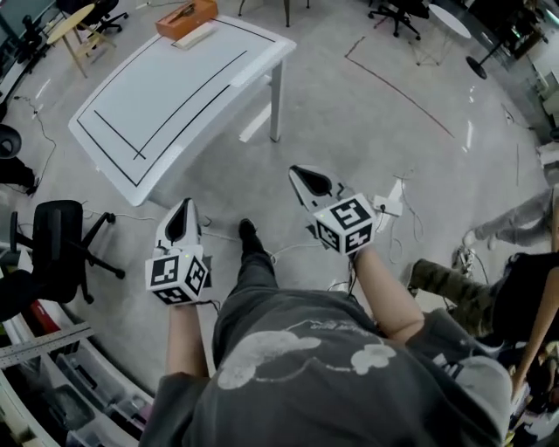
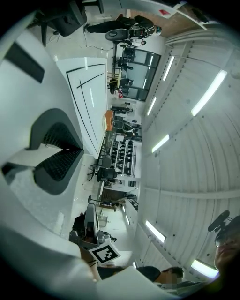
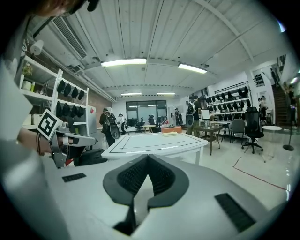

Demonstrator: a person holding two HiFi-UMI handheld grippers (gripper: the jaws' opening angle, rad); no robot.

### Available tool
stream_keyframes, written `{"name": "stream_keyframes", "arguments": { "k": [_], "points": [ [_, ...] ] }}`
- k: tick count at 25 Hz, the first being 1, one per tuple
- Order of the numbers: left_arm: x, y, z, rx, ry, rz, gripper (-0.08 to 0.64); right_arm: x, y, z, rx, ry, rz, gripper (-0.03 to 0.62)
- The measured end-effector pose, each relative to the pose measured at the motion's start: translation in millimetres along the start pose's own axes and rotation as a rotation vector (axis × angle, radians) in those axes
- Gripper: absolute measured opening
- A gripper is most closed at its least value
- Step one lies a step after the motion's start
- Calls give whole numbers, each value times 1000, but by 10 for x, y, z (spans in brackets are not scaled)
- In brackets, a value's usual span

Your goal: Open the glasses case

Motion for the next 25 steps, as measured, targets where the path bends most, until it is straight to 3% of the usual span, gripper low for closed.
{"name": "stream_keyframes", "arguments": {
  "k": [13,18,25],
  "points": [
    [755,-799,2169,-28,-33,-26,2,704,1426,1876,-23,-84,21,0],
    [958,-1084,2718,-21,-37,-27,2,943,1734,2477,1,-75,11,0],
    [1053,-1117,3182,-20,-60,-15,2,984,2215,2817,0,-77,27,0]
  ]
}}
Point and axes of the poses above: the fingertips, and each gripper's own axes: z forward along the fingers, y to its right, x out of its top, the point moved 4 cm from there along -z, backward along the fingers, and after that the axes turned 12 degrees about x, right-handed, at the moved point
